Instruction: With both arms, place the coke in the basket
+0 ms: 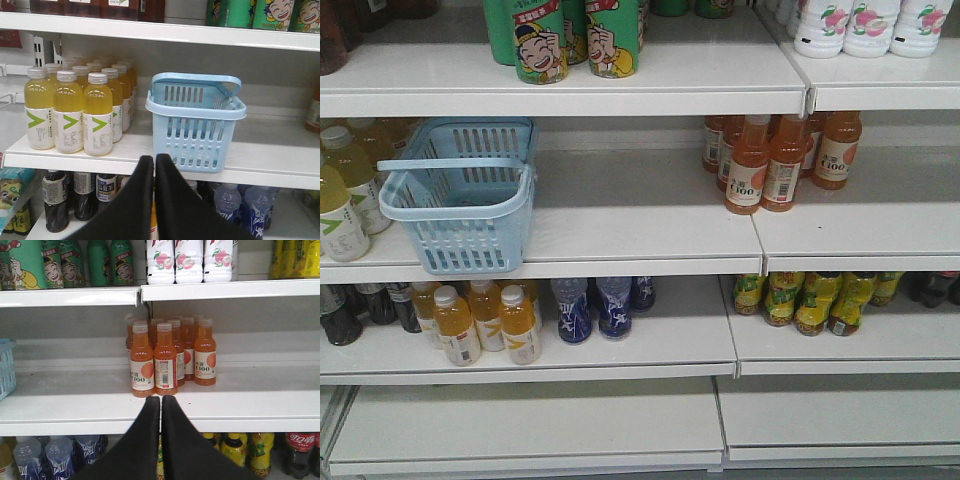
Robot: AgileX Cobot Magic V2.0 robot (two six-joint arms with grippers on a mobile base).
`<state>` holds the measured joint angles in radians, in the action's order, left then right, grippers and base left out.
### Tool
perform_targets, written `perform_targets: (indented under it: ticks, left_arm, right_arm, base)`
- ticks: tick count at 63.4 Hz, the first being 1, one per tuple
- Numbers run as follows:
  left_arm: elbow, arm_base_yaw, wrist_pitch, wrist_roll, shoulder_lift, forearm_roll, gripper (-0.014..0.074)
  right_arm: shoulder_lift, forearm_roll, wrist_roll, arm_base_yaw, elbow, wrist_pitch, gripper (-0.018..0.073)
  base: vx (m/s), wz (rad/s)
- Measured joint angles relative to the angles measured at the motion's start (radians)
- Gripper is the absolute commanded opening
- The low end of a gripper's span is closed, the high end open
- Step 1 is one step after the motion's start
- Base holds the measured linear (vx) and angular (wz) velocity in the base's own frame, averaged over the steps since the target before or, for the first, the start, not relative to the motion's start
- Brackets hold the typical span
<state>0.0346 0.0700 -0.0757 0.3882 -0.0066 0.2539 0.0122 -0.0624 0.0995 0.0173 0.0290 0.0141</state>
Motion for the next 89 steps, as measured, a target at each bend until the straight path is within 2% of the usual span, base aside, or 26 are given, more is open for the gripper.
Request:
perform_targets:
  ticks: [69, 73, 76, 81, 84, 89]
  left_arm:
    - [0.0, 0.0, 0.0, 0.005, 0.0, -0.005, -0.0006]
    - [0.0, 0.0, 0.011, 0.04, 0.0, -0.046, -0.0006]
    - [0.0, 0.0, 0.022, 0.094, 0.0, -0.112, -0.0006]
    - [0.0, 0.0, 0.038, 0.222, 0.0, -0.264, -0.0006]
    - [0.0, 0.0, 0.039, 0.266, 0.0, -0.358, -0.0006]
    - [0.0, 0.0, 0.039, 0.308, 0.0, -0.453, -0.0006]
  right_arm:
    - [0.0, 0.0, 0.0, 0.0, 0.0, 0.0, -0.0005]
    - [0.0, 0.0, 0.0, 0.0, 0.0, 0.0, -0.0005]
    - [0.0, 0.0, 0.0, 0.0, 0.0, 0.0, -0.0005]
    - [0.0, 0.0, 0.0, 0.0, 0.0, 0.0, -0.0005]
    - [0.0, 0.0, 0.0, 0.0, 0.0, 0.0, -0.0005]
    - [0.0, 0.0, 0.0, 0.0, 0.0, 0.0, -0.0005]
  base:
    - [0.0, 0.0]
    - [0.0, 0.0]
    - [0.0, 0.0]
    - [0.0, 0.0]
    - [0.0, 0.0]
    - [0.0, 0.0]
